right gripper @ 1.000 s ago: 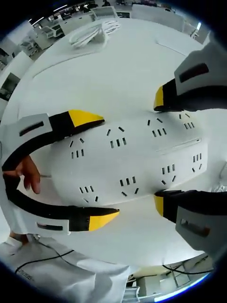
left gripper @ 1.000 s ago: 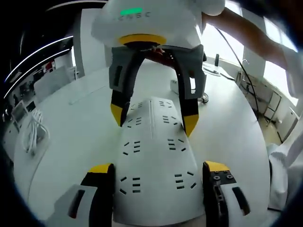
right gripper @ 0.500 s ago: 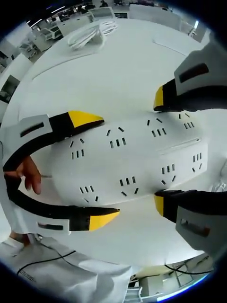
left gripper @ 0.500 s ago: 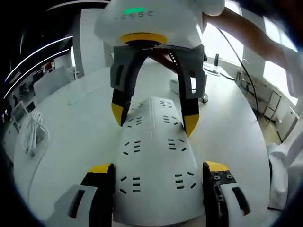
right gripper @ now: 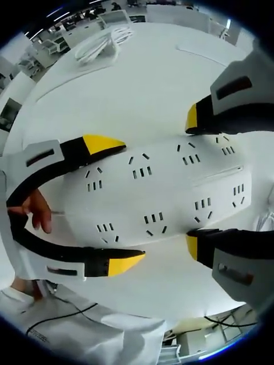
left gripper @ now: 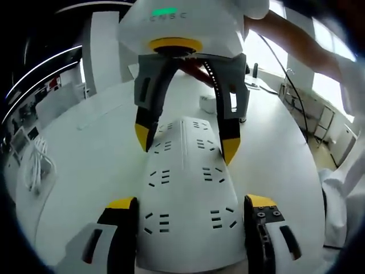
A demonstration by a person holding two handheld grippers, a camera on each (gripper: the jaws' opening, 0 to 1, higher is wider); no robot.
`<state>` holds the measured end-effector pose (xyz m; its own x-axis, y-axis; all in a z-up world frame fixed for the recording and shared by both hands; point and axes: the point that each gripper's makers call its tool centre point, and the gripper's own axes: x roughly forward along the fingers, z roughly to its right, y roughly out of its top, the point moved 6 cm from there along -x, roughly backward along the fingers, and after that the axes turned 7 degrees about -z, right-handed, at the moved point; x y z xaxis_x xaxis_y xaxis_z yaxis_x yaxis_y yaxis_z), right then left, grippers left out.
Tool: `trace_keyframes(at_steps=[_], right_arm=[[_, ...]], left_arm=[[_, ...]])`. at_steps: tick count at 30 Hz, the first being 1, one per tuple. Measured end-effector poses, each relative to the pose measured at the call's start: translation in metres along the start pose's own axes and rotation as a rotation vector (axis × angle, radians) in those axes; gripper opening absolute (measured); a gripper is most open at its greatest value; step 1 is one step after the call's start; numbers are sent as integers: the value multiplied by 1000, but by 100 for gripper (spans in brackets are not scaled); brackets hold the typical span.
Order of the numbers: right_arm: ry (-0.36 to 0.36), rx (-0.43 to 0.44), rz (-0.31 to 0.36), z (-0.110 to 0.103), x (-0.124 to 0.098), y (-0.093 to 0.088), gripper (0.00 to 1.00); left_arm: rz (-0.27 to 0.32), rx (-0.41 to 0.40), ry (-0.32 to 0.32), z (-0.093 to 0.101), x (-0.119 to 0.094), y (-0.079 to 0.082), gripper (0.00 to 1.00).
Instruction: Straighten the power strip on the desk, plug the charger into it
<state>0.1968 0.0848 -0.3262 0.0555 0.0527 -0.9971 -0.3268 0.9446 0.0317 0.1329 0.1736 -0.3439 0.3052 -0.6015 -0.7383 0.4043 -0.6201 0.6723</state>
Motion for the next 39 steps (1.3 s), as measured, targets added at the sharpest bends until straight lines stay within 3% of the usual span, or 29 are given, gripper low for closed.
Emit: trace_keyframes(at_steps=[21,39], right_arm=[[-17,116,6,-24,-5,-6,66],[-20,181,-7,-31,-7,-5,66]], left_arm=[[8,76,-59,4,3,4,78],[-5,130,-105,5,2,3,78]])
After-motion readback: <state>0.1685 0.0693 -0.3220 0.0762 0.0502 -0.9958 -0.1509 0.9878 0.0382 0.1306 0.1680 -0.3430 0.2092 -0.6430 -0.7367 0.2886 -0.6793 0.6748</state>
